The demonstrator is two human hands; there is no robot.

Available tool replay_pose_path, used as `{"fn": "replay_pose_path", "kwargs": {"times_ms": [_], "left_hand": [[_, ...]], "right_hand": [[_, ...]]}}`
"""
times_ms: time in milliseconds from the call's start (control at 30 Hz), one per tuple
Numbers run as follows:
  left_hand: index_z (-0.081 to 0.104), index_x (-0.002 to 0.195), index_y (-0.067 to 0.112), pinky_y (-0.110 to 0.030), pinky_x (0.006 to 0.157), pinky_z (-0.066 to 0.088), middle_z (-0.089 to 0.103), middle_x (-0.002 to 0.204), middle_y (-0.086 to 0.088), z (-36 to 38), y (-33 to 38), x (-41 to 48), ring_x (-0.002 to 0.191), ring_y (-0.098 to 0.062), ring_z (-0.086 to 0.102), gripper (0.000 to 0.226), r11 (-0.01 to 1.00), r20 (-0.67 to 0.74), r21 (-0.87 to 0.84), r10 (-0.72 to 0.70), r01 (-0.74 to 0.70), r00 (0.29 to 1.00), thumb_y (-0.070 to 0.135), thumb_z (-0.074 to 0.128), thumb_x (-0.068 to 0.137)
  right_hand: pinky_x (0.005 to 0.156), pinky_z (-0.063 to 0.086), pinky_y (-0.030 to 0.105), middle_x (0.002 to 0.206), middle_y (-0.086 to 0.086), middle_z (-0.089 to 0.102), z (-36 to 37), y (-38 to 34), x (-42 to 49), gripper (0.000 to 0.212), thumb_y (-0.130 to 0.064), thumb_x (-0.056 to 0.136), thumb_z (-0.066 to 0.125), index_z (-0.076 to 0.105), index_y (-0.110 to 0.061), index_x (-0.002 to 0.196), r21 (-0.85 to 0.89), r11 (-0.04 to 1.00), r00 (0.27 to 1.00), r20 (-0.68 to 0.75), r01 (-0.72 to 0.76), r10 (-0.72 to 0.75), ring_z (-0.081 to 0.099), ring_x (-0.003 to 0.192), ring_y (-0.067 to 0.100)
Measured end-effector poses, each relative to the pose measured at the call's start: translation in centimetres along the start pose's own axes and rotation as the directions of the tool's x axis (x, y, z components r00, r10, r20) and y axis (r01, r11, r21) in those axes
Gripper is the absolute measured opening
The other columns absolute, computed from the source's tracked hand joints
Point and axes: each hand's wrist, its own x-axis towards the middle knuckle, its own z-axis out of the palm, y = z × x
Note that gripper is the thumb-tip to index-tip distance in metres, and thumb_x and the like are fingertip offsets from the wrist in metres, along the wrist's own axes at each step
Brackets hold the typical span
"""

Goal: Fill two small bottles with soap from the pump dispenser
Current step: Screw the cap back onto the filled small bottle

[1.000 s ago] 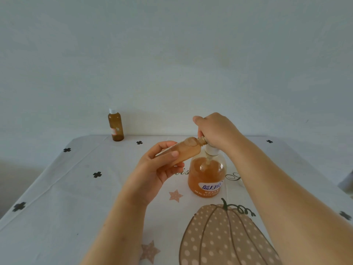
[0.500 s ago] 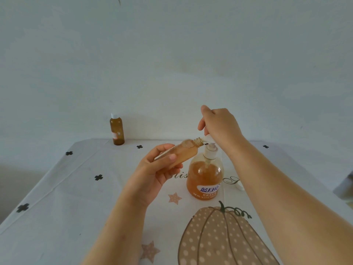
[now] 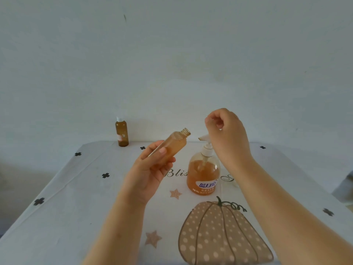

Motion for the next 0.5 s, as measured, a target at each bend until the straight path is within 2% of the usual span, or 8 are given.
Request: {"fn": "replay_pose_path", "kwargs": {"times_ms": [67,133,267,367,500], "left_hand": [[0.063,0.107,0.011,-0.023,0.064,0.056,0.069,0.092,-0.006,0.2,-0.1,-0.9,0.072,-0.018,0.068,0.029,1.000,0.007,-0.003,0.014,-0.013,1.000,0.015,0.066,0.078],[0.063,0.109,0.010,-0.023,0.066,0.056,0.069,0.094,-0.007,0.7,-0.3,-1.7,0.074,-0.018,0.067,0.031,1.000,0.022,-0.001,0.015,-0.015,1.000,0.015,0.066,0.079],[0.063,0.108,0.010,-0.024,0.069,0.058,0.071,0.094,-0.005,1.8,-1.0,-3.3,0.075,-0.019,0.067,0.030,1.000,0.031,-0.017,-0.006,0.006,1.000,0.016,0.068,0.079],[0.062,0.111,0.010,-0.024,0.071,0.058,0.070,0.096,-0.007,2.5,-1.9,-4.5,0.077,-0.018,0.068,0.029,1.000,0.024,-0.029,-0.011,0.011,1.000,0.015,0.070,0.084],[0.060,0.121,0.004,-0.025,0.072,0.058,0.073,0.096,-0.008,3.2,-3.0,-5.7,0.081,-0.017,0.070,0.043,1.000,0.022,0.003,-0.020,0.020,1.000,0.017,0.065,0.081]], "right_hand": [[0.080,0.044,0.026,0.104,-0.011,0.060,-0.7,-0.4,-1.6,0.011,-0.029,0.100,0.055,0.061,-0.025,0.108,0.034,0.999,1.000,-0.002,0.014,-0.014,0.056,0.104,0.009],[0.076,0.044,0.022,0.099,-0.014,0.062,-1.4,-0.8,-3.2,0.011,-0.032,0.099,0.057,0.061,-0.030,0.109,0.078,0.997,0.999,0.050,-0.020,0.016,0.058,0.097,0.004],[0.067,0.046,0.020,0.087,-0.013,0.070,-2.2,-1.1,-5.4,0.008,-0.035,0.097,0.061,0.069,-0.033,0.097,0.185,0.970,0.970,0.216,-0.155,0.114,0.065,0.080,-0.001],[0.072,0.049,0.023,0.087,-0.012,0.075,-3.0,-0.9,-6.7,0.012,-0.035,0.096,0.063,0.073,-0.030,0.094,0.223,0.950,0.935,0.327,-0.221,0.141,0.068,0.080,-0.001],[0.086,0.056,0.030,0.089,-0.011,0.077,-3.9,-0.4,-7.6,0.013,-0.032,0.095,0.065,0.074,-0.028,0.103,0.219,0.947,0.922,0.358,-0.236,0.147,0.072,0.086,0.004]]}}
